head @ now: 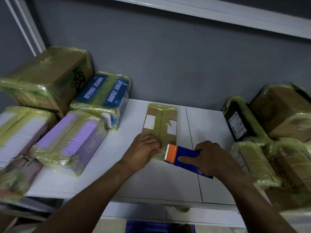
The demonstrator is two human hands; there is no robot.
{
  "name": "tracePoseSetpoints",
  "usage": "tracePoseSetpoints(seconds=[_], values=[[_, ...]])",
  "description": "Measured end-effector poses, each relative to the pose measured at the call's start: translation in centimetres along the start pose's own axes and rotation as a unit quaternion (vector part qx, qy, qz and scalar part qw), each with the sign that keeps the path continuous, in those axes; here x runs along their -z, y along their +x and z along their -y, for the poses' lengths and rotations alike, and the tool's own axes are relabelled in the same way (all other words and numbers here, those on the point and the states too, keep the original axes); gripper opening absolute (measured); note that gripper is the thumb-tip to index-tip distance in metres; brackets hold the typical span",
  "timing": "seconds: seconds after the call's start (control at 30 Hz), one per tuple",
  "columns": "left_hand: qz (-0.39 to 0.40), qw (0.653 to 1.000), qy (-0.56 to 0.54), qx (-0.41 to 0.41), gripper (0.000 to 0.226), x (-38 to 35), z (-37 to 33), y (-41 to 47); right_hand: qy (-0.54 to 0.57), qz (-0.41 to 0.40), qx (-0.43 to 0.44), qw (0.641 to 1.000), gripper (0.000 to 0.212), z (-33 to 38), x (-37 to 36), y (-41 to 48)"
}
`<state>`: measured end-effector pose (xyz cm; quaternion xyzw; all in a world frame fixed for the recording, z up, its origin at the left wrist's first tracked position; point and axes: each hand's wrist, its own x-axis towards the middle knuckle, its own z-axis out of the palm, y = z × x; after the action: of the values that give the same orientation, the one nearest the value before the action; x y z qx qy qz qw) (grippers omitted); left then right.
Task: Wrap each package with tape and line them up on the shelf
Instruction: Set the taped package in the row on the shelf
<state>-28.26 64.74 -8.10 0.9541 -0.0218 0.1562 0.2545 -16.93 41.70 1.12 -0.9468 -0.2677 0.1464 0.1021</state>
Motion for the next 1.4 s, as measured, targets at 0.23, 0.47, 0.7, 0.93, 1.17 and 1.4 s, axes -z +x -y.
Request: tracePoseSetpoints(seconds=[0.23,0.47,0.7,0.93,1.17,1.4], values=[[-0.006,1.000,-0.004,0.023,0.030,0.9,1.1,-0.9,-0.001,0.001,-0.024,1.000,0.065,-1.4,0.6,-1.3],[-0.010,0.994,0.110,-0.022,0.067,-0.4,-0.2,-1.5,-0.008,-0.010,-0.025,1.000,0.062,-1.4,0.1,-1.0],[-0.085,0.996,0.002,-0.003,0.034,-2.0,-1.1,-1.1,0.013,0.010,-0.031,0.999,0.067,-1.5,-0.8,-0.5],[-0.110,0.993,0.012,-0.030,0.028,-2.9,-0.1,-1.2,0.021,0.021,-0.031,0.999,0.068,-1.5,-0.8,-0.5],[-0.100,0.994,0.005,-0.053,0.027,-2.4,1.5,-0.9,0.016,0.010,-0.025,0.999,0.060,-1.4,-0.4,-1.8],[-0.120,0.990,-0.009,-0.068,0.028,-1.9,2.1,-0.8,0.079,-0.003,-0.042,0.996,0.076,-3.5,0.0,-2.7]])
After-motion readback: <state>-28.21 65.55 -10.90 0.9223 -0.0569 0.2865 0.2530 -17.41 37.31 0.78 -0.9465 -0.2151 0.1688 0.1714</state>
